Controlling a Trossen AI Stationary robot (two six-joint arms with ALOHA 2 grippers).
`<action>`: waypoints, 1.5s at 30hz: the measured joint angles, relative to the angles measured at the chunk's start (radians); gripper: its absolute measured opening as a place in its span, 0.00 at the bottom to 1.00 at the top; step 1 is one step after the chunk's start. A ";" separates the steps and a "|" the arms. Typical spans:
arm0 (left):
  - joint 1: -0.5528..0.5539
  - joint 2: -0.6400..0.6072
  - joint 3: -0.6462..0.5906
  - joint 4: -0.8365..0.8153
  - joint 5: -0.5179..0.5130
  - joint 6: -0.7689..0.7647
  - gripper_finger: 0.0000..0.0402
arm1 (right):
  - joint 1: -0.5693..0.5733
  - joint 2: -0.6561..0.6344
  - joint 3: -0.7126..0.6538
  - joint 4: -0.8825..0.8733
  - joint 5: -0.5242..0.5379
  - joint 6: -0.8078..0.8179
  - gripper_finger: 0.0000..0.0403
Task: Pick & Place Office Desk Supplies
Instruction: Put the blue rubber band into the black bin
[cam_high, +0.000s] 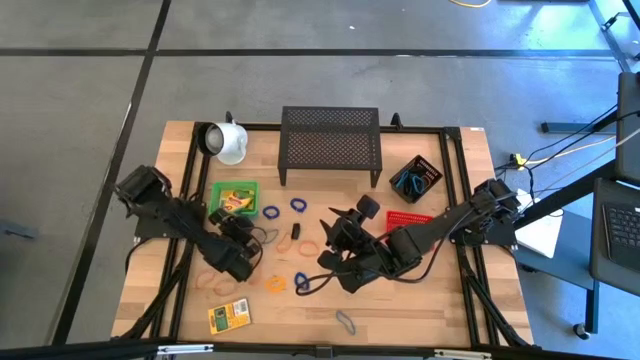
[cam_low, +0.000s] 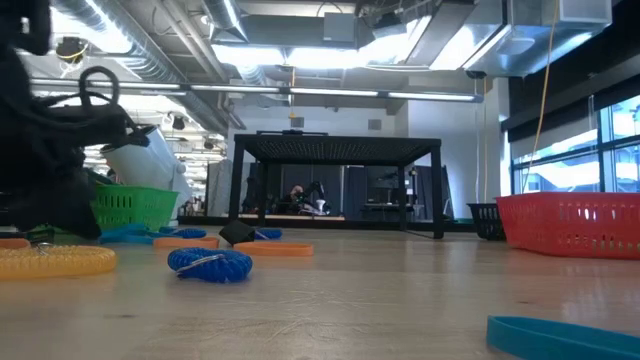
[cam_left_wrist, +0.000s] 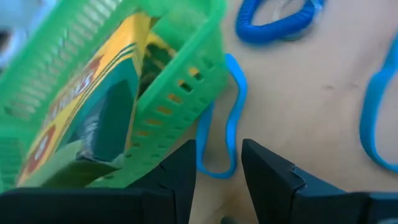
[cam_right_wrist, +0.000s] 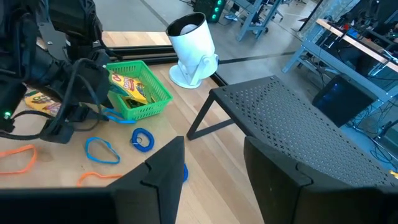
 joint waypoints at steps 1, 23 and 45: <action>0.011 -0.002 0.000 0.000 0.023 -0.021 0.32 | -0.002 0.000 0.000 0.000 0.000 0.000 0.42; 0.129 -0.136 0.010 0.056 0.188 0.085 0.01 | -0.011 0.000 0.000 0.000 -0.026 0.000 0.42; 0.045 -0.467 0.092 0.069 -0.039 0.277 0.00 | -0.011 0.000 0.000 0.000 -0.026 0.000 0.42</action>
